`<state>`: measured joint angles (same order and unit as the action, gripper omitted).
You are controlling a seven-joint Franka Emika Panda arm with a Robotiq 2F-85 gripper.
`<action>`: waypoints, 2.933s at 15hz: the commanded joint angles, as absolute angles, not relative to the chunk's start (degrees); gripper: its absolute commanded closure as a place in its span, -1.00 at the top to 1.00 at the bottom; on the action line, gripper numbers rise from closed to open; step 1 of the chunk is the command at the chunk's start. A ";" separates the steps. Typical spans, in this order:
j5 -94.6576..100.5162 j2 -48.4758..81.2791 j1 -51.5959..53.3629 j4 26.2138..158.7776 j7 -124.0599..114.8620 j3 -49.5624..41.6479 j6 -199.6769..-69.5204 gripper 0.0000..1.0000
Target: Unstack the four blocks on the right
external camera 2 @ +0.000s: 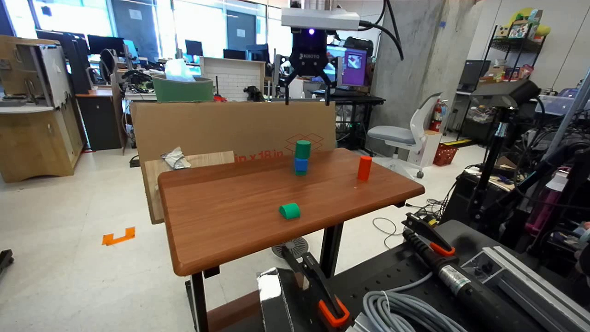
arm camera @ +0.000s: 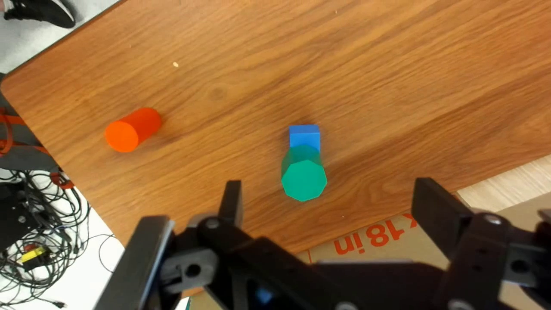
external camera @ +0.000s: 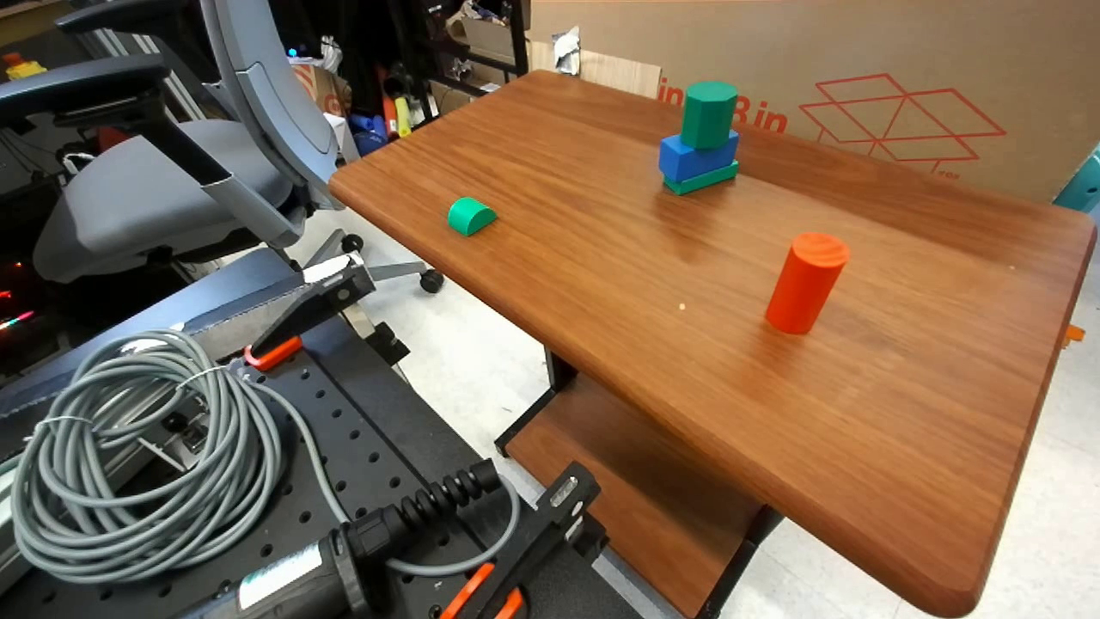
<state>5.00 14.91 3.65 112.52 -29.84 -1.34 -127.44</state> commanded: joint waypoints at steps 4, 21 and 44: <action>6.13 17.83 4.83 111.89 -34.56 -2.79 -128.15 1.00; 6.60 28.77 5.66 108.37 -36.53 -5.61 -136.54 1.00; 6.44 14.85 3.90 120.89 -27.31 -6.21 -132.37 -0.65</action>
